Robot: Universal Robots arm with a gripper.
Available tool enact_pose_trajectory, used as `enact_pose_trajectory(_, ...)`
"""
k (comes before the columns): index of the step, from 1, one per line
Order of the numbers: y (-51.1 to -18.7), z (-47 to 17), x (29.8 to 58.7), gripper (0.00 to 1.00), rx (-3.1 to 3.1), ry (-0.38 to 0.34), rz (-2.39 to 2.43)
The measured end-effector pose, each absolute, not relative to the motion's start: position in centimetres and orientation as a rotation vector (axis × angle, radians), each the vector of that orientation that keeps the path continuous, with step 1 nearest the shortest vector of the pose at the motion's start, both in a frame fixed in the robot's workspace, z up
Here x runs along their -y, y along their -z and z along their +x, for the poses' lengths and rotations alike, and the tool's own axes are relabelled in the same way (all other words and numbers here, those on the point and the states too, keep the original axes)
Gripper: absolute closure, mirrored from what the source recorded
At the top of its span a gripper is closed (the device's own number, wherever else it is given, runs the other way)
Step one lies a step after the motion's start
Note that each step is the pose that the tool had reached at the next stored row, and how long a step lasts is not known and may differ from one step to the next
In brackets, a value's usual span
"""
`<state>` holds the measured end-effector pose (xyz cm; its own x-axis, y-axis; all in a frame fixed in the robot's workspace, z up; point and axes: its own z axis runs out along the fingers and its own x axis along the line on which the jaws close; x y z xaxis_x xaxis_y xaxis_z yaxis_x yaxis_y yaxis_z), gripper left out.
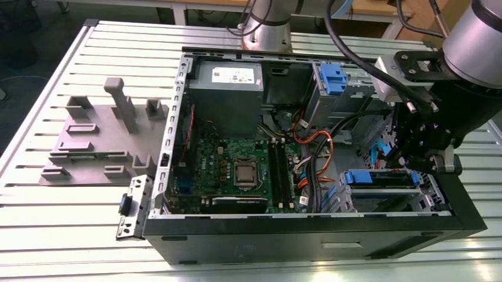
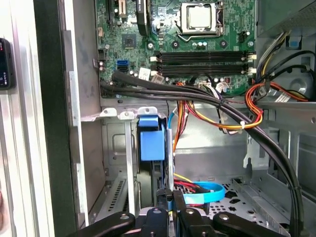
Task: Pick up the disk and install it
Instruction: 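Insert the second disk wire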
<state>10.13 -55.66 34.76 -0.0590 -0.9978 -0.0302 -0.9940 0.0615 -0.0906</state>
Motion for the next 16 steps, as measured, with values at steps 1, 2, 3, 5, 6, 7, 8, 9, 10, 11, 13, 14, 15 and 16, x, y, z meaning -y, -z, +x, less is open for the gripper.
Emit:
enact_pose_trajectory(1, -34.75, 10.01, 55.67, 0.84, -2.225, 0.069, -2.095)
enact_pose_trajectory(2, -34.72, 9.97, 55.68, 0.84, -2.225, 0.069, -2.095)
enact_pose_trajectory(3, -34.68, 9.98, 55.70, 0.84, -2.225, 0.069, -2.095)
enact_pose_trajectory(5, -34.61, 9.97, 55.79, 0.84, -2.225, 0.069, -2.095)
enact_pose_trajectory(6, -34.55, 9.97, 55.88, 0.84, -2.225, 0.069, -2.095)
enact_pose_trajectory(7, -34.50, 9.97, 55.99, 0.84, -2.225, 0.069, -2.095)
enact_pose_trajectory(8, -34.44, 9.97, 56.09, 0.84, -2.225, 0.069, -2.095)
enact_pose_trajectory(9, -34.39, 9.97, 56.16, 0.84, -2.225, 0.069, -2.095)
enact_pose_trajectory(10, -34.33, 9.97, 56.21, 0.84, -2.224, 0.069, -2.095)
enact_pose_trajectory(11, -34.27, 9.97, 56.21, 0.84, -2.223, 0.069, -2.096)
enact_pose_trajectory(13, -34.17, 9.97, 56.21, 0.84, -2.219, 0.069, -2.101)
enact_pose_trajectory(14, -34.12, 9.97, 56.21, 0.84, -2.215, 0.069, -2.105)
enact_pose_trajectory(15, -34.07, 9.97, 56.21, 0.84, -2.212, 0.068, -2.109)
enact_pose_trajectory(16, -34.02, 9.97, 56.21, 0.84, -2.208, 0.068, -2.113)
